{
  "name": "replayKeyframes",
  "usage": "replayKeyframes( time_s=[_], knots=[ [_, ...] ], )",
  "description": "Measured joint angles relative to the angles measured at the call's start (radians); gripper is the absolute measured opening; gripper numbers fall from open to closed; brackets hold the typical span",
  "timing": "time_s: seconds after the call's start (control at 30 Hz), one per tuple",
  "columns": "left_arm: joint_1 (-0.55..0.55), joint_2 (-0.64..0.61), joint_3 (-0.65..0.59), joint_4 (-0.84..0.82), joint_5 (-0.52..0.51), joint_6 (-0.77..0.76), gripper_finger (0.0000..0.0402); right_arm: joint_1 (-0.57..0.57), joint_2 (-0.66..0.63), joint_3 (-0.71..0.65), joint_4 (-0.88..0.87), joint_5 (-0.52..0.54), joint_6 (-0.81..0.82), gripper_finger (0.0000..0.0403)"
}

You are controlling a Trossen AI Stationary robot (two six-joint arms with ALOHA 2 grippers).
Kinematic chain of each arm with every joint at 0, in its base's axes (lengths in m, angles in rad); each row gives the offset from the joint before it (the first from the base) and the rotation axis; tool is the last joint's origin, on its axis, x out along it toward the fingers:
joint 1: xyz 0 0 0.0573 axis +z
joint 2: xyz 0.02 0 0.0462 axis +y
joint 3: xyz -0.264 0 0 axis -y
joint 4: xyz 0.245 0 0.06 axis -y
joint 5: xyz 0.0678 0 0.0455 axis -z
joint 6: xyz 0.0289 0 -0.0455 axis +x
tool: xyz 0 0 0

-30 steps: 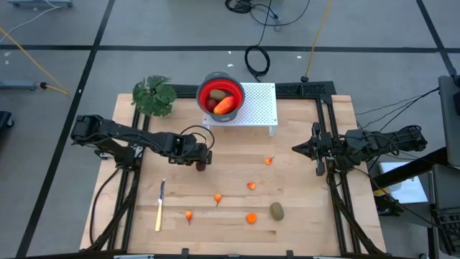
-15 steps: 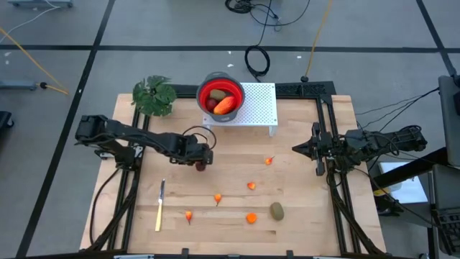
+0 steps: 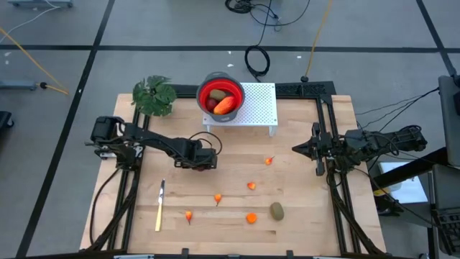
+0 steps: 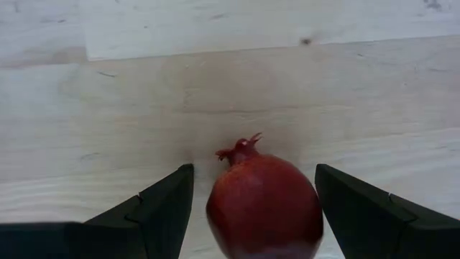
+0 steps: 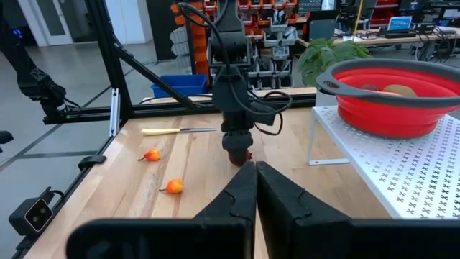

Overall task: Pick & Place Fruit
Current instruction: Put the pomegranate into the red strainer bowl on the shelf

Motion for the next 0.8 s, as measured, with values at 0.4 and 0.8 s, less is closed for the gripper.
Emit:
replayKeyframes(
  time_s=[0.4,0.8],
  knots=[
    [0.0,0.001,0.0,0.022,0.0,0.002,0.0242,0.0,0.0,0.0,0.0,0.002,-0.004,0.0004],
    [0.011,-0.067,0.003,0.044,0.034,0.105,0.0177,0.0,0.0,0.0,0.0,0.003,-0.022,0.0004]
  ],
)
